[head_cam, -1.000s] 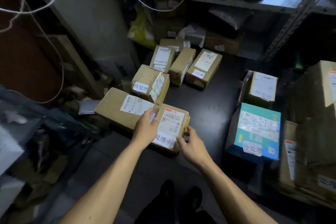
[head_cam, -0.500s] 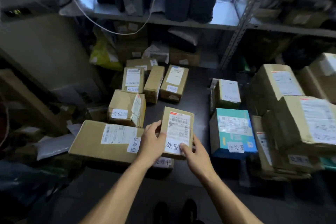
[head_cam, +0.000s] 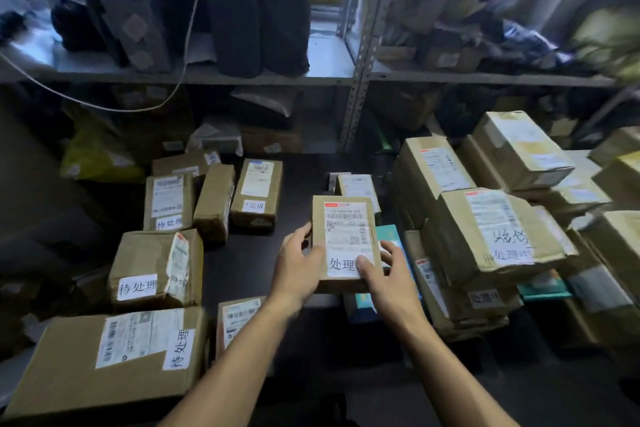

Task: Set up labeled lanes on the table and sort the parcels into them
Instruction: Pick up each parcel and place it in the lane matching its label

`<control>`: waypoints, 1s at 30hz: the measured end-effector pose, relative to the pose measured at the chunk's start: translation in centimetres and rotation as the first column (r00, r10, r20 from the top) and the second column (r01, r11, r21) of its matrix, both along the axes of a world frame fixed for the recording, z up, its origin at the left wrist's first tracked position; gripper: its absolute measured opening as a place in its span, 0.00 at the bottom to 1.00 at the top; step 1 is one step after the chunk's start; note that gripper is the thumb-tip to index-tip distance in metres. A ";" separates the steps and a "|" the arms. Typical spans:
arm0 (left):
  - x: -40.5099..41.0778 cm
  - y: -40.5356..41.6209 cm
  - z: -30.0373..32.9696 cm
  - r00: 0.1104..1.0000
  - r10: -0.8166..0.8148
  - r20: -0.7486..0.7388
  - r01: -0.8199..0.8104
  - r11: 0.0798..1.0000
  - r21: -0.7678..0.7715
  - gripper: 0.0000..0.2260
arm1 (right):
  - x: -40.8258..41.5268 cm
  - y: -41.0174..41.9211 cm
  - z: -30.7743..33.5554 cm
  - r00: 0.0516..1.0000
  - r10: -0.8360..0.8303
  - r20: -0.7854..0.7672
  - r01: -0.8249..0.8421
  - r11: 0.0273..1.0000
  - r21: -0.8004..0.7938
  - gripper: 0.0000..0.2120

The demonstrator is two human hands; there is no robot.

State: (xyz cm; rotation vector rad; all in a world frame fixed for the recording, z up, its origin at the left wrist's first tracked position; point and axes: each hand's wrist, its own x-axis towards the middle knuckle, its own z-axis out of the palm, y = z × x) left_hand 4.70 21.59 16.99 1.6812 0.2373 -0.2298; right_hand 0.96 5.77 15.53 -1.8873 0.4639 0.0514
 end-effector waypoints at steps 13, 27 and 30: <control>10.0 -12.7 7.5 0.984 -0.076 0.162 0.087 0.994 -0.060 0.14 | 11.0 -14.1 10.5 0.991 0.080 0.109 -0.060 0.983 -0.171 0.20; 17.3 -25.7 5.4 0.981 -0.189 0.043 0.190 0.982 -0.023 0.21 | 19.2 -26.6 9.3 0.987 0.106 -0.122 -0.144 0.923 -0.356 0.17; 17.8 -26.1 3.8 0.979 -0.205 0.015 0.205 0.979 0.017 0.22 | 19.7 -26.7 8.4 0.979 0.107 -0.175 -0.172 0.891 -0.420 0.18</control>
